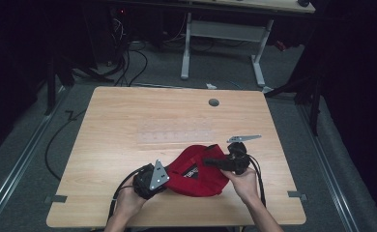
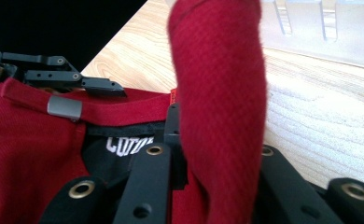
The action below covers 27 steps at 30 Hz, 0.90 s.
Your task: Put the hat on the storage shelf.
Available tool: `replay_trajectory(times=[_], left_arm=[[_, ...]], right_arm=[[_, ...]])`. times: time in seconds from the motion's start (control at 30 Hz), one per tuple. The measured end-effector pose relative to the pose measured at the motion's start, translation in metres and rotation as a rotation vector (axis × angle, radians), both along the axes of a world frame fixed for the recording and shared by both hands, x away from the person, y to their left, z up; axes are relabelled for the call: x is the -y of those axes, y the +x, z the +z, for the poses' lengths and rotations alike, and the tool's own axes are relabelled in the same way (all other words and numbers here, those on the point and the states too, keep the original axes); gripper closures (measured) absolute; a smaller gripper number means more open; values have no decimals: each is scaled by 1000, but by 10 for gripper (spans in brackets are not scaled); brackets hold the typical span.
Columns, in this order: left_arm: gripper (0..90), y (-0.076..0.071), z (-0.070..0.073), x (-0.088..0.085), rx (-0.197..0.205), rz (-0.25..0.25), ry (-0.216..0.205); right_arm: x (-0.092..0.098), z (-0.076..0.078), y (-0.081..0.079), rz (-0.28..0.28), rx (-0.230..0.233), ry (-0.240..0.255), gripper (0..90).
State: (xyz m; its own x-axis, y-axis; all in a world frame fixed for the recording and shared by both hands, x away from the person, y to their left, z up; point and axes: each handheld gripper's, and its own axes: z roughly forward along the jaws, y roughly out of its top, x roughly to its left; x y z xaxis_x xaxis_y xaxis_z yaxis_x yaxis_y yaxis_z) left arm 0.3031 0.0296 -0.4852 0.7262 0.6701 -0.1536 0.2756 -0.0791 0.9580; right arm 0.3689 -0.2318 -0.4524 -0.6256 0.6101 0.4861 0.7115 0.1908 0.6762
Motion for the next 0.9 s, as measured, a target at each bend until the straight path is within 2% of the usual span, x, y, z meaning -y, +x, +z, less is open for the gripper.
replay_trajectory(times=[0.17,0.3,0.33,0.43,0.5,0.57,0.67,0.73,0.83,0.9], left_arm=[[770,-6,6,-1,-5,-47,11],[835,-12,5,0,7,-74,73],[847,-13,5,-1,9,-74,74],[855,-14,10,-9,8,-47,39],[855,-15,11,-11,11,-47,31],[856,-17,14,-10,10,-57,44],[856,-15,13,-10,2,-54,41],[856,-13,10,-12,-2,-26,68],[855,-13,12,-19,-2,-4,43],[855,-10,17,-24,-15,16,-6]], right_arm=[[3,4,0,-22,20,25,675],[12,8,2,-71,40,55,574],[16,9,3,-91,48,65,545],[27,13,3,-142,72,87,461],[33,14,3,-154,85,104,434],[34,13,2,-158,91,108,417],[37,12,1,-171,106,117,412],[43,13,-1,-188,105,174,415],[54,19,-4,-220,132,194,411],[59,19,-6,-240,151,162,411]])
